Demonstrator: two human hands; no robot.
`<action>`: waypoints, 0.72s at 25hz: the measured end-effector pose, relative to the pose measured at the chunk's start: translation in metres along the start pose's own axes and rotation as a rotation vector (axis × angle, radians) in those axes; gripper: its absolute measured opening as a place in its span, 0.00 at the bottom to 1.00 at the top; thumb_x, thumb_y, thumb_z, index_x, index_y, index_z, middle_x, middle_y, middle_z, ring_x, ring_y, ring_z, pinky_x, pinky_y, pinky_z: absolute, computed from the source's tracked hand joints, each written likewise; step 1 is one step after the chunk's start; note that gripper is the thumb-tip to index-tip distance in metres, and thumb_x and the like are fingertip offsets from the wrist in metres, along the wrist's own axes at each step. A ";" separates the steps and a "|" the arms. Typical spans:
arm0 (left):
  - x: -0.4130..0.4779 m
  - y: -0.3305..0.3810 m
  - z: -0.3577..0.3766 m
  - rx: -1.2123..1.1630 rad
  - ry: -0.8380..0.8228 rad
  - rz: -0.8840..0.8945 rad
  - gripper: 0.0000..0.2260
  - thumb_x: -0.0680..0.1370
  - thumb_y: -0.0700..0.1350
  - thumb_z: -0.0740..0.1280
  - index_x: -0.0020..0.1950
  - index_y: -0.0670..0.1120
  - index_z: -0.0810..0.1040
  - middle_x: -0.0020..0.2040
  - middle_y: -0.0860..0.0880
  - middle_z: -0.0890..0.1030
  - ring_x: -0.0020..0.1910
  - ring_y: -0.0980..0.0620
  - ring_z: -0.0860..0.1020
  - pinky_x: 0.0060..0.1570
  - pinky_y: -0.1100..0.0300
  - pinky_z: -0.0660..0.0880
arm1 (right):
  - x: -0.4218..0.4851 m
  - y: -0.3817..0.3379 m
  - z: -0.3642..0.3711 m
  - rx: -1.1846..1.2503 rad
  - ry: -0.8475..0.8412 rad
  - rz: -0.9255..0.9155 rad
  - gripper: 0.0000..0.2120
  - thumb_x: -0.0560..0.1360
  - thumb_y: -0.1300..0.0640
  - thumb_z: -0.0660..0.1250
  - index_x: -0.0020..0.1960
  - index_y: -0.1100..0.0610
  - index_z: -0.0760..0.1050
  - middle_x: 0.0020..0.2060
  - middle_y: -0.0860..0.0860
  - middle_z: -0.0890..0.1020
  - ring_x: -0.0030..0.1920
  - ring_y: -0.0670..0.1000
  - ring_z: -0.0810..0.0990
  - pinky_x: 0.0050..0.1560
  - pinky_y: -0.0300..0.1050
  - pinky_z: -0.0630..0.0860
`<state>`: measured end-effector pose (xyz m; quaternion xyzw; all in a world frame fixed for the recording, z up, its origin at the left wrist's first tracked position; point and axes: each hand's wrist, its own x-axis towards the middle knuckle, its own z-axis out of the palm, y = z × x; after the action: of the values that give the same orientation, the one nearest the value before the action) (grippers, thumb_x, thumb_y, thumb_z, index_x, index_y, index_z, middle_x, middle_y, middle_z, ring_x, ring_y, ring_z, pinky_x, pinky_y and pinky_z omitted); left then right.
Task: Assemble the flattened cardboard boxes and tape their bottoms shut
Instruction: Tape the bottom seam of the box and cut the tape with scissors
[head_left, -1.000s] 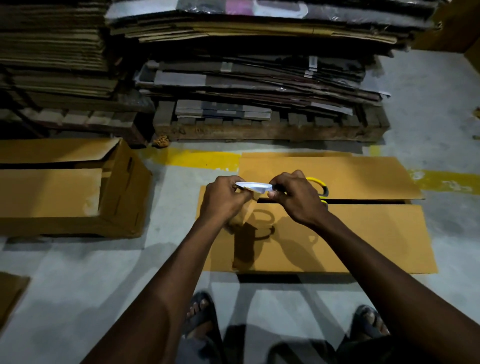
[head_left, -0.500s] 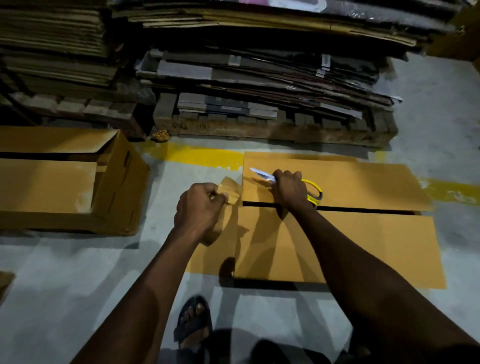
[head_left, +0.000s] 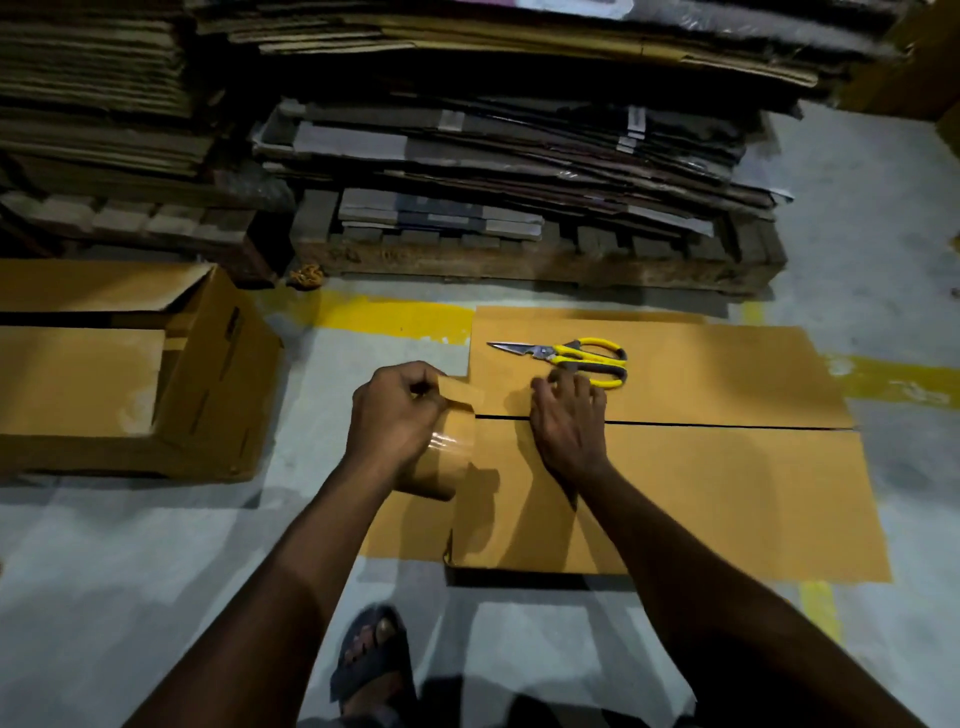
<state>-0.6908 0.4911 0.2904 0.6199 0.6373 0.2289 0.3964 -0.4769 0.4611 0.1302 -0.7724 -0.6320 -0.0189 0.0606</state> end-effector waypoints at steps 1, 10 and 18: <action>-0.002 0.004 0.005 -0.021 0.005 0.002 0.05 0.76 0.41 0.68 0.45 0.48 0.84 0.45 0.51 0.83 0.47 0.50 0.78 0.42 0.60 0.69 | -0.014 0.004 0.002 -0.036 -0.016 -0.012 0.12 0.80 0.50 0.61 0.60 0.54 0.73 0.56 0.57 0.76 0.54 0.59 0.74 0.49 0.55 0.71; -0.010 0.012 0.055 0.114 0.179 0.107 0.06 0.80 0.44 0.63 0.47 0.42 0.76 0.38 0.49 0.76 0.38 0.49 0.71 0.37 0.57 0.62 | -0.030 0.016 0.003 0.079 -0.175 0.040 0.21 0.72 0.53 0.70 0.62 0.59 0.73 0.55 0.58 0.74 0.53 0.60 0.74 0.47 0.53 0.74; 0.027 -0.055 0.117 -0.307 0.247 -0.256 0.08 0.78 0.40 0.63 0.42 0.52 0.76 0.45 0.48 0.81 0.47 0.44 0.79 0.48 0.42 0.79 | -0.037 0.019 0.016 0.657 -0.311 -0.083 0.52 0.62 0.30 0.71 0.77 0.52 0.55 0.75 0.54 0.63 0.77 0.56 0.55 0.77 0.59 0.42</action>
<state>-0.6295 0.4874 0.1729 0.4337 0.7121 0.3453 0.4308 -0.4661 0.4230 0.1085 -0.6792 -0.6367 0.3003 0.2078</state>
